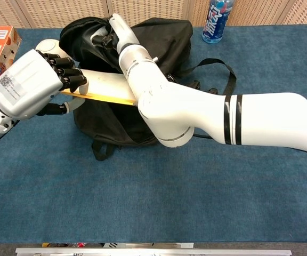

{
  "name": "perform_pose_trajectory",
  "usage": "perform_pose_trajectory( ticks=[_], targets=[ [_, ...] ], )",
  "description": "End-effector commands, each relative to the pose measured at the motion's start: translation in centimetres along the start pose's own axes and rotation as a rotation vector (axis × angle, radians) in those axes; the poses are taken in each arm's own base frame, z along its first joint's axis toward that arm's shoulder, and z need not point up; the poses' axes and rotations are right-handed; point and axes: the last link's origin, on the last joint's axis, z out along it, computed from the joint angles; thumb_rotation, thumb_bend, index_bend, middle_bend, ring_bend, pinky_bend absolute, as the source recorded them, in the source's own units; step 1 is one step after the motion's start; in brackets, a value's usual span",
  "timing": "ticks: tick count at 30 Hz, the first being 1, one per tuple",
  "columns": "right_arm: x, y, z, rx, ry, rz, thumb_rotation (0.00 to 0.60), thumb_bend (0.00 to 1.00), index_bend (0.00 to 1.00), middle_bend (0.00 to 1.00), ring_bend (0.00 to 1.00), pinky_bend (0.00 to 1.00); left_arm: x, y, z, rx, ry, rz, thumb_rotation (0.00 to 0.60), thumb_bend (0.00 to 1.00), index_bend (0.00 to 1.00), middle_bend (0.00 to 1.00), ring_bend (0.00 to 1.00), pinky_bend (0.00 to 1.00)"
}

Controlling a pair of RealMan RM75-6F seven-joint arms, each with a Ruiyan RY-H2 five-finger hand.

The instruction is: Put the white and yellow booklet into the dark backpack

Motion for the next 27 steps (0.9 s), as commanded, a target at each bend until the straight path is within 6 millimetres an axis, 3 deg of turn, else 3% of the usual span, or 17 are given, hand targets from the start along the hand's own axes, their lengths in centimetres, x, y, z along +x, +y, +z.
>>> perform_pose_trajectory(
  ticks=[1,8,27],
  targets=[
    [-0.2,-0.2,0.0,-0.003,-0.003,0.029,0.6,1.0,0.68,0.67,0.66,0.85,-0.4,0.1,0.0,-0.002,-0.012,0.001,0.6,0.44,0.65,0.64,0.53,0.69],
    [0.5,-1.0,0.2,-0.007,0.005,0.123,0.6,1.0,0.68,0.67,0.66,0.85,-1.1,0.1,-0.1,0.005,-0.023,-0.003,0.6,0.44,0.65,0.64,0.53,0.69],
    [1.2,-1.8,-0.1,-0.032,-0.01,0.226,0.6,1.0,0.68,0.67,0.66,0.85,-3.8,1.4,3.0,0.026,-0.023,-0.007,0.6,0.44,0.65,0.64,0.53,0.69]
  ],
)
